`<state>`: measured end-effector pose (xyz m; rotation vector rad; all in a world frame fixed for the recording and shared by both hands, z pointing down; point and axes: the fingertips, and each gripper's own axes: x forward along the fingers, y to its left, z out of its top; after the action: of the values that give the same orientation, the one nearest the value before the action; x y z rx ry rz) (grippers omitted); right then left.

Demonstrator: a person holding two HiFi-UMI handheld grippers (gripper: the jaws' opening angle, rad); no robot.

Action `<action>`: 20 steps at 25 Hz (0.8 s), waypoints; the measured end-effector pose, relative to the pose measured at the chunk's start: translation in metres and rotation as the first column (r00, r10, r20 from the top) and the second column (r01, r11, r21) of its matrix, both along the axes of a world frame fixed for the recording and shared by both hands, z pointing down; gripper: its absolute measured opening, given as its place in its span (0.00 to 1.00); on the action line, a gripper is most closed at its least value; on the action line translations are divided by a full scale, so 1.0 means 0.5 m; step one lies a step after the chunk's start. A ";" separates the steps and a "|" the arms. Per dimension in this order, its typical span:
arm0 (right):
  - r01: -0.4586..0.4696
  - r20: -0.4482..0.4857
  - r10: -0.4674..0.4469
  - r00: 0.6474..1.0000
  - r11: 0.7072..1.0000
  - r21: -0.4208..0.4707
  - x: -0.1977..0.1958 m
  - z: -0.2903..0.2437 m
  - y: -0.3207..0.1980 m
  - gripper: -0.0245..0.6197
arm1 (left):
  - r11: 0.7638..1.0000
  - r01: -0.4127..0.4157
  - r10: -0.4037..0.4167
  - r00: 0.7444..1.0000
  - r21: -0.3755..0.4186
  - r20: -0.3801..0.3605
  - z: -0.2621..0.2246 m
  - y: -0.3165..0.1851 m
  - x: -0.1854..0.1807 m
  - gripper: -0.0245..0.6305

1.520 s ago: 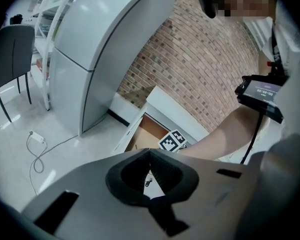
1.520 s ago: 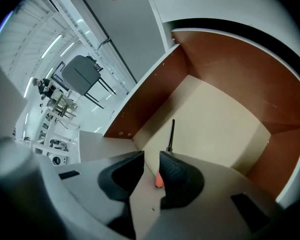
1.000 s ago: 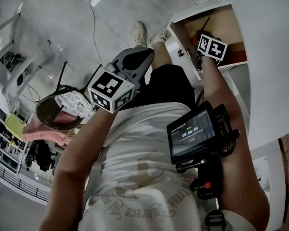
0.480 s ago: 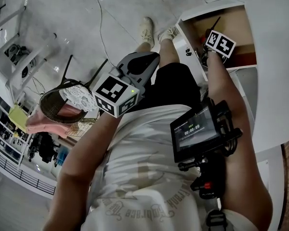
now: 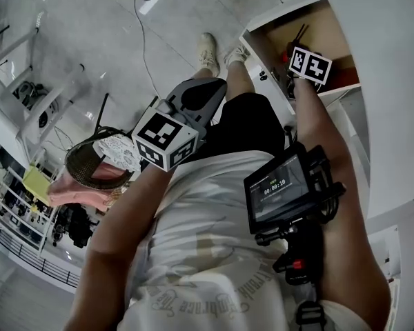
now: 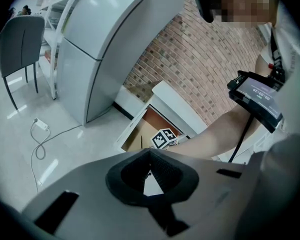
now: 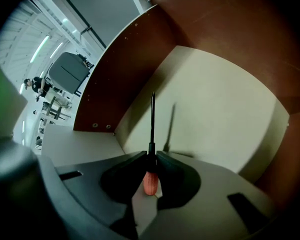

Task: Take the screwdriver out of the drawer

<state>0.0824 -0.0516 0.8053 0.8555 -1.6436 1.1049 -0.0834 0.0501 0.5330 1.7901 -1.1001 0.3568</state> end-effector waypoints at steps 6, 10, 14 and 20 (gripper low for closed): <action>0.076 0.043 -0.078 0.996 0.996 0.036 -0.010 -0.009 0.026 0.15 | 0.999 -0.043 0.043 0.999 0.024 0.022 0.007 -0.007 0.000 0.07; 0.101 0.066 -0.106 0.992 0.993 0.068 -0.039 -0.022 0.017 0.15 | 0.996 -0.082 0.080 0.996 0.043 0.041 0.004 -0.029 -0.014 0.07; 0.119 0.109 -0.132 0.985 0.986 0.115 -0.053 -0.066 -0.031 0.15 | 0.990 -0.120 0.116 0.992 0.071 0.054 -0.024 -0.085 -0.003 0.07; 0.111 0.097 -0.125 0.987 0.985 0.135 -0.074 -0.072 -0.047 0.15 | 0.981 -0.167 0.162 0.985 0.094 0.061 -0.030 -0.130 -0.035 0.07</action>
<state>0.0455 -0.0750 0.7695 0.7822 -1.8460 0.9837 -0.1010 -0.0148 0.5180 1.9760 -1.0245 0.4582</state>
